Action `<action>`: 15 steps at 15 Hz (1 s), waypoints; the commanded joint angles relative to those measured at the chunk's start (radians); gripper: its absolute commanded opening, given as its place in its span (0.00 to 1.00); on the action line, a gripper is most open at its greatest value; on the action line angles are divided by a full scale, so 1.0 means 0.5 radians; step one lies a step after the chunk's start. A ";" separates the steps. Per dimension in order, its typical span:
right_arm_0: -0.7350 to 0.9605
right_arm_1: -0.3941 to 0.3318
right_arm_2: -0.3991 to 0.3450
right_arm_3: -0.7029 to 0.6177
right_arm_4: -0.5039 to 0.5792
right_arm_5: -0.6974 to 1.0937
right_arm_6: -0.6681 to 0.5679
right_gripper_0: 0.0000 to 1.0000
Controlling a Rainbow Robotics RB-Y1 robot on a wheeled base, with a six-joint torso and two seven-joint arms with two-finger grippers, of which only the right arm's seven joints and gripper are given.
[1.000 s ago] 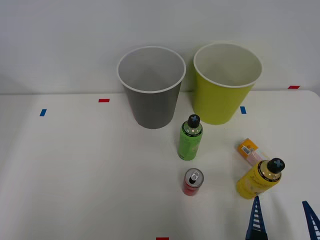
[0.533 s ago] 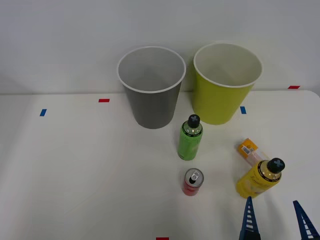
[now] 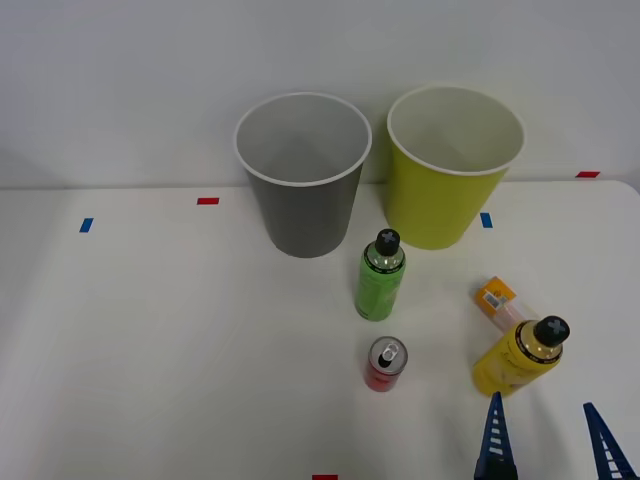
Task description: Put cans in the gray bin, plastic bottles in the light green bin
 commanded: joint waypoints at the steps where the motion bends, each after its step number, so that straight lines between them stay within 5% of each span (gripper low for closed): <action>1: -0.009 0.011 -0.010 0.003 0.002 0.000 0.026 1.00; 8: -0.200 0.060 0.033 0.000 -0.047 0.150 0.102 1.00; 15: -0.347 0.094 -0.090 0.003 -0.124 0.353 0.173 1.00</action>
